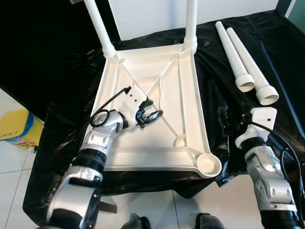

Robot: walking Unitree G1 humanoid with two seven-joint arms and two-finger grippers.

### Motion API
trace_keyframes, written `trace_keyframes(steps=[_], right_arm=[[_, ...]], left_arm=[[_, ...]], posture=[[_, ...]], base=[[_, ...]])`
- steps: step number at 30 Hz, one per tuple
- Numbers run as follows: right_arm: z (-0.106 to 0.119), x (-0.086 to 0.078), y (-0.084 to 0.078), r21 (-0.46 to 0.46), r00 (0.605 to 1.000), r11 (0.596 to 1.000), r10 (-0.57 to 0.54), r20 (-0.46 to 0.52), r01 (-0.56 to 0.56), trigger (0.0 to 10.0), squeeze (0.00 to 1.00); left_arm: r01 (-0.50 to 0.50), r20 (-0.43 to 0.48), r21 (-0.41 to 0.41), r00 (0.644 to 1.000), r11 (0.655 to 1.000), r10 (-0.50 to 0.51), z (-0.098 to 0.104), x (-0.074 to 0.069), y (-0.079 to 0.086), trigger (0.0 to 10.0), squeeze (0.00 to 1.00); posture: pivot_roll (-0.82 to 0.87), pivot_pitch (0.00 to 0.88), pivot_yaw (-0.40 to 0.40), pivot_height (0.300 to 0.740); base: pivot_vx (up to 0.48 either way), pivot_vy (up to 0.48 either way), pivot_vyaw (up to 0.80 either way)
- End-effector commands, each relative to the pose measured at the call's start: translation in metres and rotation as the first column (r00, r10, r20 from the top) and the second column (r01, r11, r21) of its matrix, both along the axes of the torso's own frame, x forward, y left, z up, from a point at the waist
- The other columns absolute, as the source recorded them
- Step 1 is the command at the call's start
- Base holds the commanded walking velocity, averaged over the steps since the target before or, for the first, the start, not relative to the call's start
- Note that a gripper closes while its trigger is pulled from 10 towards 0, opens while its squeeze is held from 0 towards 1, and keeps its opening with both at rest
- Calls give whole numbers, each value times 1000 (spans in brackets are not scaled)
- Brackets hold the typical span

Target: Building children table

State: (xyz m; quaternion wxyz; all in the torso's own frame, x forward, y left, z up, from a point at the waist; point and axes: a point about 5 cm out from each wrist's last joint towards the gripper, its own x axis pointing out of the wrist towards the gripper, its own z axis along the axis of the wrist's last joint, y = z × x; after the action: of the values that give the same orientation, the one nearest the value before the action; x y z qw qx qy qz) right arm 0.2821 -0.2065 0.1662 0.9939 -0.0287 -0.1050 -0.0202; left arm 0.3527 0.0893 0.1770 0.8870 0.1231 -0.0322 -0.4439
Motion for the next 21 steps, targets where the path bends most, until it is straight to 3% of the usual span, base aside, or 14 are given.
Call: trace_keyframes(steps=[1, 3, 4, 11, 18, 21], right_arm=[[-3, 1, -3, -1, 999, 999, -41, -5, 41, 10000, 0], [-1, 4, -7, 0, 997, 997, -78, -5, 78, 10000, 0], [-1, 9, -13, -3, 992, 992, -129, -10, 129, 10000, 0], [2, 17, -27, -14, 973, 973, -230, 6, 230, 10000, 0], [7, 24, -43, -21, 952, 952, -304, 17, 304, 10000, 0], [12, 31, -52, -42, 943, 942, -331, 27, 332, 10000, 0]], left_arm=[[-32, 9, -28, 999, 999, 32, -1, -4, 4, 10000, 0], [-27, 33, -43, 999, 999, 28, 1, -9, 0, 10000, 0], [-10, 63, -80, 998, 997, 15, 8, -20, -10, 10000, 0], [88, 86, -142, 993, 986, -76, 23, -43, -23, 10000, 0], [193, 90, -143, 979, 971, -182, 32, -59, -29, 10000, 0], [277, 74, -156, 961, 948, -268, 38, -74, -34, 10000, 0]], posture=[[-154, 96, 104, 740], [-152, 102, 101, 740], [-149, 113, 102, 740], [-146, 119, 104, 740], [-134, 136, 113, 740], [-126, 149, 121, 740]], base=[[0, 0, 0], [0, 0, 0], [0, 0, 0], [0, 0, 0], [0, 0, 0], [0, 0, 0]])
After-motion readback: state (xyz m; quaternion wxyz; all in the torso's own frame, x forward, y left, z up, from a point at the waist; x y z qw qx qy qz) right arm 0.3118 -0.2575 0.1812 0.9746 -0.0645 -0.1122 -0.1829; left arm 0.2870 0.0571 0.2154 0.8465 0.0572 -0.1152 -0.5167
